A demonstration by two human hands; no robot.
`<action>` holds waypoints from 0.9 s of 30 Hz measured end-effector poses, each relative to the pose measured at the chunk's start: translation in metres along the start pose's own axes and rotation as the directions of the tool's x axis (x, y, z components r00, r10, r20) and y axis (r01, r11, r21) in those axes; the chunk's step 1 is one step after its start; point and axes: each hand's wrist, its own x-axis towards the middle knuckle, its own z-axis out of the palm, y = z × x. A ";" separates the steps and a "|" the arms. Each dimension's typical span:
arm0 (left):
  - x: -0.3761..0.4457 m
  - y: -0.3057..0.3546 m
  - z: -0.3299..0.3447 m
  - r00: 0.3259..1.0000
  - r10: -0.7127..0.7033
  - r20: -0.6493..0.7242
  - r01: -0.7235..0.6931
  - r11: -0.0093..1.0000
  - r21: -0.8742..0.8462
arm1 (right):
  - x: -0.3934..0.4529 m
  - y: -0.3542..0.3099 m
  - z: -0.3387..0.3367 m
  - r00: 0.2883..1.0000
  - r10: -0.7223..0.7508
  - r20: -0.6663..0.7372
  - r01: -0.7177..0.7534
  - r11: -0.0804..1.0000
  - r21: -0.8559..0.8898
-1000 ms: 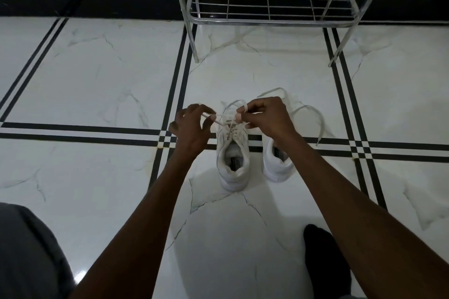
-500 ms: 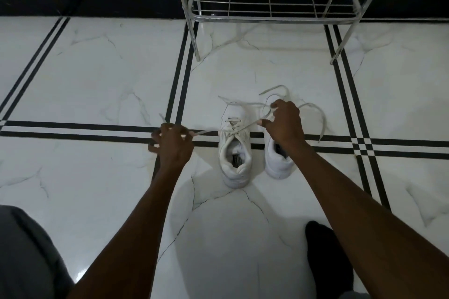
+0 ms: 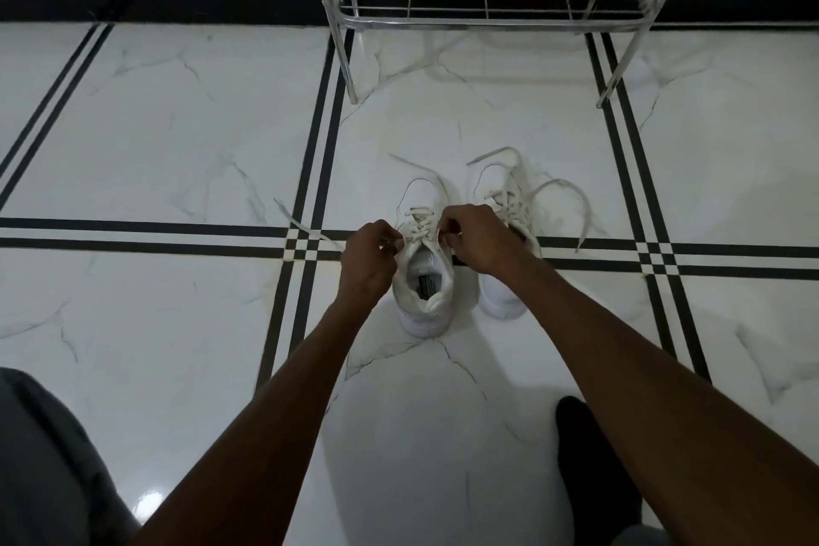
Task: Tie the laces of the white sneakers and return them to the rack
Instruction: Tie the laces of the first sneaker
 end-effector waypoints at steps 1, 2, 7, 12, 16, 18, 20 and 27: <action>0.000 0.000 -0.001 1.000 -0.003 -0.007 0.003 1.000 0.017 | -0.001 -0.001 0.000 1.000 -0.011 0.013 0.011 1.000 -0.004; -0.002 0.002 -0.002 1.000 0.001 0.006 -0.002 0.999 0.052 | -0.001 -0.002 0.001 0.999 -0.032 0.019 0.032 0.999 -0.009; -0.012 0.006 -0.009 0.992 0.123 -0.017 -0.099 0.864 0.493 | -0.008 0.000 0.005 0.994 -0.101 0.032 0.105 0.977 -0.188; -0.015 -0.002 -0.023 0.985 0.168 -0.027 -0.119 0.791 0.600 | -0.014 0.000 0.005 0.995 -0.103 0.020 0.104 0.952 -0.288; -0.009 -0.001 -0.024 0.990 0.137 0.015 -0.126 0.855 0.503 | -0.009 -0.001 0.004 0.996 -0.065 0.061 0.074 0.985 -0.157; -0.005 -0.003 -0.020 0.990 0.125 0.064 -0.140 0.907 0.396 | -0.011 -0.002 0.002 0.998 -0.060 0.027 0.061 0.997 -0.053; -0.002 -0.003 -0.014 0.991 0.103 0.089 -0.123 0.956 0.266 | -0.012 -0.005 0.001 0.999 -0.054 0.000 0.054 0.998 0.026; -0.002 0.002 -0.009 0.996 0.077 -0.041 -0.065 0.968 0.241 | -0.005 -0.007 0.002 0.998 0.054 -0.012 -0.052 0.991 0.123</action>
